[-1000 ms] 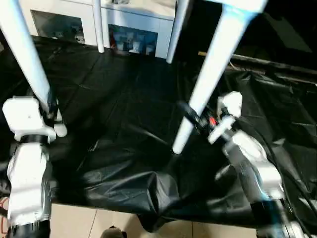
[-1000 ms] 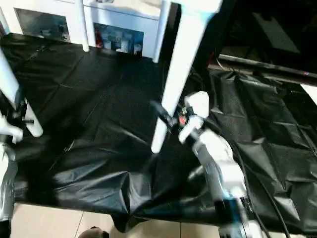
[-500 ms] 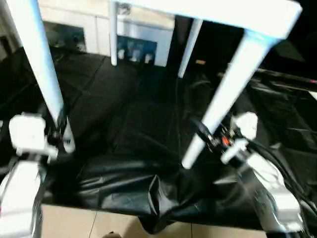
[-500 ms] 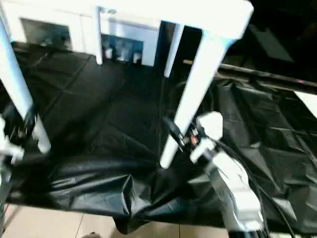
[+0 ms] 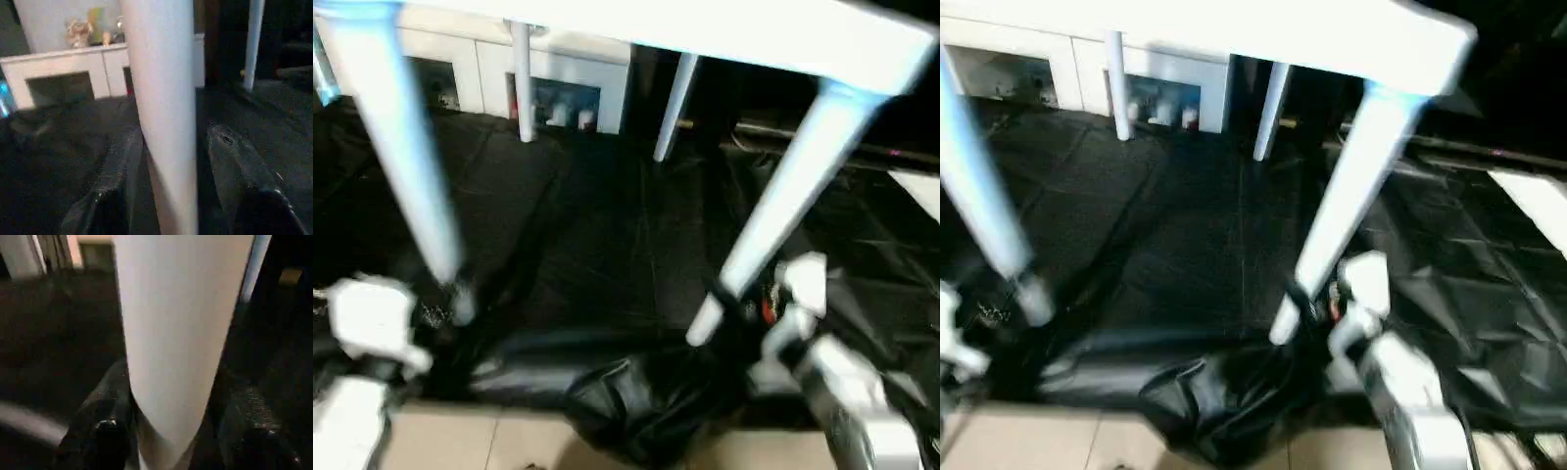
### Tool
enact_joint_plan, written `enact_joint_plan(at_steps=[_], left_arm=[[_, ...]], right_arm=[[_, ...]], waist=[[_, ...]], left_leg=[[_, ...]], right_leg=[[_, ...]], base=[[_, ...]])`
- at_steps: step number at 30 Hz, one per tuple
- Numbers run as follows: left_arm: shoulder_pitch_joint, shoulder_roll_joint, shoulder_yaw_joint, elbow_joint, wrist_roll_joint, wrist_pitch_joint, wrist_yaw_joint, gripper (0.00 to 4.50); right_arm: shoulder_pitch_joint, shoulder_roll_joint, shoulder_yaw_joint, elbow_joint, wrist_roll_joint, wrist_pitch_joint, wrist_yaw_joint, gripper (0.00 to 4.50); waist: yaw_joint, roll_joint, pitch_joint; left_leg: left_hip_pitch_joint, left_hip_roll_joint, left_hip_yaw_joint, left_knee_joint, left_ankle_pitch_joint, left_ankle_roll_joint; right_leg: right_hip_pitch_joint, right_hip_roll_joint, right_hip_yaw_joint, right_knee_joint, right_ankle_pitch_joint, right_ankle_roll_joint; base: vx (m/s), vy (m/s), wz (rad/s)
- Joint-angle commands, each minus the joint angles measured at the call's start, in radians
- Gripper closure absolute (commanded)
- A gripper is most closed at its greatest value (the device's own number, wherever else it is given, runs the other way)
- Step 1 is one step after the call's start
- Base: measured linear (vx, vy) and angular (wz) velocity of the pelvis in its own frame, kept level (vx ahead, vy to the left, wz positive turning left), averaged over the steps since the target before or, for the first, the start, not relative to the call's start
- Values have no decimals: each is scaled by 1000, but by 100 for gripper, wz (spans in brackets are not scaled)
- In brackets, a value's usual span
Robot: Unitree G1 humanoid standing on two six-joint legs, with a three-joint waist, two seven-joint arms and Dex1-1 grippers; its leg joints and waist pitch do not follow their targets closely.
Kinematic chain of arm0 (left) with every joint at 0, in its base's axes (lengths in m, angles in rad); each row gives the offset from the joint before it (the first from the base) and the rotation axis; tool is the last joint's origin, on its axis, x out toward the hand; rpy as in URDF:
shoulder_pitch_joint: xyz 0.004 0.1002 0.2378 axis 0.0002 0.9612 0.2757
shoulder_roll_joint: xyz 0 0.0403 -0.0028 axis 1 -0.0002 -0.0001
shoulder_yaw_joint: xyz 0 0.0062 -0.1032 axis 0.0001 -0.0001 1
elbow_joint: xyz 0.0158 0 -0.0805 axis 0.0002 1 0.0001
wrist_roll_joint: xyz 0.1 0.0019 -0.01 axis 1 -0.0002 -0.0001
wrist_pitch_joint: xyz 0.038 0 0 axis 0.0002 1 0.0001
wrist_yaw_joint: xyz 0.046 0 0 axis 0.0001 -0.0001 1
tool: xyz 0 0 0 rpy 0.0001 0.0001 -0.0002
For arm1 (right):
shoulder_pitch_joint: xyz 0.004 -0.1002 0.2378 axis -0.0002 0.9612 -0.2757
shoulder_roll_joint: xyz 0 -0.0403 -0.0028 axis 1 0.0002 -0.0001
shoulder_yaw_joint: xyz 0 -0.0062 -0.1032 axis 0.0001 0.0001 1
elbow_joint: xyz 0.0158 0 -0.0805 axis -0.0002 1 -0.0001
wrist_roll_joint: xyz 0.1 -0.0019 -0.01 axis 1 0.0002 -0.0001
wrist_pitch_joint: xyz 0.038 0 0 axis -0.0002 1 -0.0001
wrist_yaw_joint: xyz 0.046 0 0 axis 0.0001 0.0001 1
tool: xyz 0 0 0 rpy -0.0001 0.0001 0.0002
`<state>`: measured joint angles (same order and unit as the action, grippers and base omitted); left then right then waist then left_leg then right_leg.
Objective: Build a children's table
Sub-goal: Flip table
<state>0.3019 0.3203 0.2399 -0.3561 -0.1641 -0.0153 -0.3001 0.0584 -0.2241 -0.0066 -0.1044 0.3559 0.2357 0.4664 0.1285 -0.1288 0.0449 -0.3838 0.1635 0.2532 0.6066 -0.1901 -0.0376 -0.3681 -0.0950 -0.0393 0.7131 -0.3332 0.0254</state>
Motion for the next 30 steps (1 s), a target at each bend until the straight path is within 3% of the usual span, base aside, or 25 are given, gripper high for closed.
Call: enact_joint_plan(at_steps=[1,2,3,4,5,6,7,9,10,12,16,19,22,24,30], left_arm=[[16,2,-3,6,-4,2,-8,174],[23,1,2,11,-6,-6,-8,161],[34,-1,11,19,-13,-21,-9,161],[36,-1,13,21,-14,-24,-10,145],[41,-2,16,25,-17,-30,-11,142],[56,-8,25,26,-26,-42,-15,137],[66,-13,30,27,-32,-50,-17,137],[86,-19,36,23,-40,-63,-22,113],[112,-28,36,15,-55,-73,-32,103],[149,-49,34,10,-94,-96,-60,93],[152,-55,26,36,-120,-85,-79,72],[140,-59,6,48,-123,-28,-67,72],[133,-57,-30,64,-40,-25,-36,72],[140,-62,-41,48,-38,1,-29,72],[156,-74,-66,-28,3,22,7,72]], right_arm=[[-4,-4,-31,-23,15,2,-13,183],[3,-3,-34,-32,22,2,-15,175],[18,1,-43,-51,37,2,-18,175],[21,2,-44,-54,40,2,-18,159],[28,3,-48,-62,46,3,-18,150],[47,6,-55,-80,57,6,-14,145],[61,8,-59,-91,64,9,-10,145],[85,6,-64,-110,67,7,-4,129],[122,-2,-67,-138,84,4,18,123],[194,-25,-67,-198,120,10,63,120],[247,-46,-62,-230,118,5,81,120],[257,-52,-73,-218,96,28,50,120],[225,-66,-67,-169,55,23,35,120],[223,-78,-55,-151,56,15,61,120],[205,-80,-52,-60,50,-17,96,120]], waist=[[1,37,-17],[-1,56,8],[3,78,-3],[-15,82,-5],[-14,92,-10],[-21,92,-18],[-25,94,-22],[-36,88,-26],[-43,89,-32],[-46,83,-26],[-49,86,-31],[-48,82,-27],[-48,77,-21],[-46,72,-20],[-43,68,-23]], left_leg=[[36,-5,-162,77,-96,-22],[15,31,-188,53,-69,-52],[37,54,-193,3,-182,-96],[38,81,-193,-76,-521,-149],[37,85,-195,-95,-607,-154],[30,80,-189,-109,-600,-133],[19,75,-179,-117,-512,-101],[13,73,-169,-118,-425,-76],[8,72,-168,-116,-345,-65],[9,73,-158,-112,-325,-43],[15,75,-150,-108,-253,-30],[19,72,-144,-107,-239,-30],[26,74,-137,-114,-313,-45],[31,78,-135,-114,-331,-47],[33,80,-131,-113,-314,-35]], right_leg=[[-37,-157,135,-264,-816,-38],[-8,-159,82,-242,-718,-100],[-16,-107,53,-206,-600,-120],[-20,-30,29,-148,-423,-110],[-11,-28,31,-142,-329,-111],[10,-36,31,-145,-163,-127],[27,-45,28,-155,-69,-129],[36,-52,27,-166,-27,-121],[44,-53,25,-162,39,-120],[43,-57,30,-169,69,-116],[47,-52,30,-168,148,-109],[48,-50,32,-169,167,-104],[43,-53,40,-182,-9,-92],[40,-53,44,-187,-57,-94],[37,-49,46,-180,-10,-119]], base=[[62,-71,-4],[0,0,0],[0,0,0],[0,0,0],[0,0,0],[0,0,0],[0,0,0],[25,15,-7],[62,5,-9],[67,-2,-6],[41,0,-5],[0,0,0],[0,0,0],[0,0,0],[0,0,0]])
